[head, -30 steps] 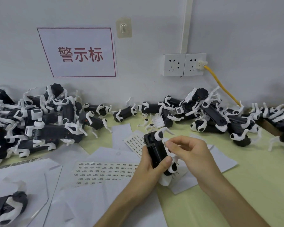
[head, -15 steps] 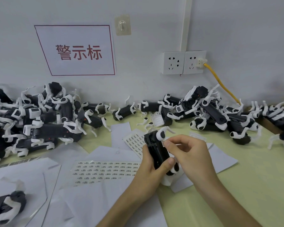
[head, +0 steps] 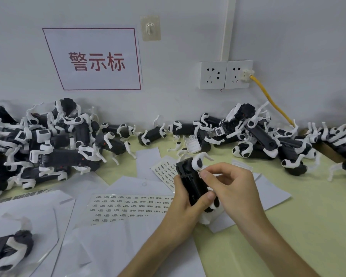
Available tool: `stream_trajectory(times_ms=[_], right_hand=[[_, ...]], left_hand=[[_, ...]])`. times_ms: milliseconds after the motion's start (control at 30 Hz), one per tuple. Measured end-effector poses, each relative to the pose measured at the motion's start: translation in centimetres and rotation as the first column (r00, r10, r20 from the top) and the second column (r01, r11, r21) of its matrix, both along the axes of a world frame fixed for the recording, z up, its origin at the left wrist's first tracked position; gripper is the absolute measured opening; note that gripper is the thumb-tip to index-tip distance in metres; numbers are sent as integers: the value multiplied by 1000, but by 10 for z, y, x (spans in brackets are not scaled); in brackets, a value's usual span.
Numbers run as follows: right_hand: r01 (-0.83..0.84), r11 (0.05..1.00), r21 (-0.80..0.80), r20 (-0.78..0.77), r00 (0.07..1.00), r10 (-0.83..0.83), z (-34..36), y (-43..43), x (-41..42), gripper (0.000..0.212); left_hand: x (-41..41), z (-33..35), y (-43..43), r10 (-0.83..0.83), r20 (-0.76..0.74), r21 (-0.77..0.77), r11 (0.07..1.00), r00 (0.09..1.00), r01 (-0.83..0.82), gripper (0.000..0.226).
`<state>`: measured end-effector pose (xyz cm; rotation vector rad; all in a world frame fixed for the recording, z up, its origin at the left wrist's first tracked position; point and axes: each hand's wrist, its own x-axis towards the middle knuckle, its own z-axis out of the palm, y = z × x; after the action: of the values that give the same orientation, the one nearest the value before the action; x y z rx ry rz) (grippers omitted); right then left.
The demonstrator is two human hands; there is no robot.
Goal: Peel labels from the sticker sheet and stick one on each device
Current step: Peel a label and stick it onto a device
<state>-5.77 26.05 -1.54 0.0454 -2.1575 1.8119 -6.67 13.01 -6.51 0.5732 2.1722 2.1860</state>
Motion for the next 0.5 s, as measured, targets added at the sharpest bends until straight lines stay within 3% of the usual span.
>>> stream_trajectory(times_ms=[500], right_hand=[[48, 999, -4, -34, 998, -48, -4, -4, 1, 16]], left_hand=[[0, -4, -1, 7, -29, 15, 1000, 1000, -6, 42]])
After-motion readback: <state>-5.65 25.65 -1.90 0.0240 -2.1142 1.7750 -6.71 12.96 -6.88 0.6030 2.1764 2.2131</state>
